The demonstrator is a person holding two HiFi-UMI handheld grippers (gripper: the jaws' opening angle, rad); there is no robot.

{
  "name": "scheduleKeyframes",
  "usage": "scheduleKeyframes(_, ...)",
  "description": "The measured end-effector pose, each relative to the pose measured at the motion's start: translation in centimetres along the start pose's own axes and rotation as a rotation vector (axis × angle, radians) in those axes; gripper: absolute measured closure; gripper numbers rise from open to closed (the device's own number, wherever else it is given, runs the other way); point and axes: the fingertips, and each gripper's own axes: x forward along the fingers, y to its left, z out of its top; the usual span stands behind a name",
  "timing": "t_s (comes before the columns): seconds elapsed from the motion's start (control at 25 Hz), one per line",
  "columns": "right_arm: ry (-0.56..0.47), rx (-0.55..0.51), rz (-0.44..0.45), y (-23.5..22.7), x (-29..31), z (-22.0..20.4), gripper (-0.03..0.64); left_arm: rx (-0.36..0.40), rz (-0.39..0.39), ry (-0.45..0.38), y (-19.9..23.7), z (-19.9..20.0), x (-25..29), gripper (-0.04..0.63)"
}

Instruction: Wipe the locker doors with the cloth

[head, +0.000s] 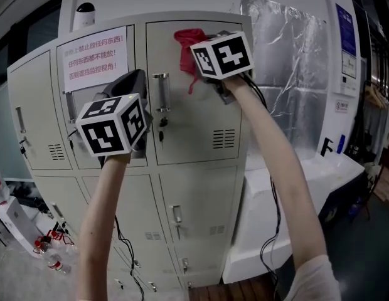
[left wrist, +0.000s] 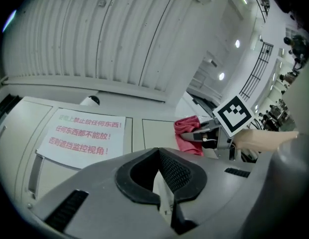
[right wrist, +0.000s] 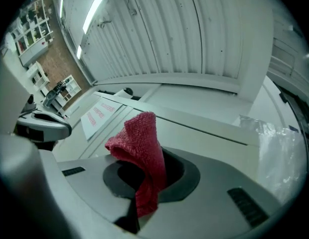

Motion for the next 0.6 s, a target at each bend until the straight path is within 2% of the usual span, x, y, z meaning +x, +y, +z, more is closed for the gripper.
scheduleKeyframes(0.12,0.013,0.001,-0.084,-4.6,-2.4,-1.9,0.588,-0.036,-0.042,-0.002,-1.1,-0.4,0.4,0.58)
scheduleKeyframes(0.32,0.044,0.017,-0.198,-11.4,-6.0,-4.7,0.588,-0.07,-0.066,0.005,-1.6,-1.6,0.8,0.58)
scheduleKeyframes(0.44,0.065,0.005,-0.229,-13.3,-7.0,-5.6,0.588,-0.082,-0.062,0.01,-1.4,-2.3,1.2,0.578)
scheduleKeyframes(0.6,0.083,-0.018,-0.235,-13.6,-7.1,-5.8,0.588,-0.104,-0.053,0.009,-0.9,-2.7,1.4,0.58)
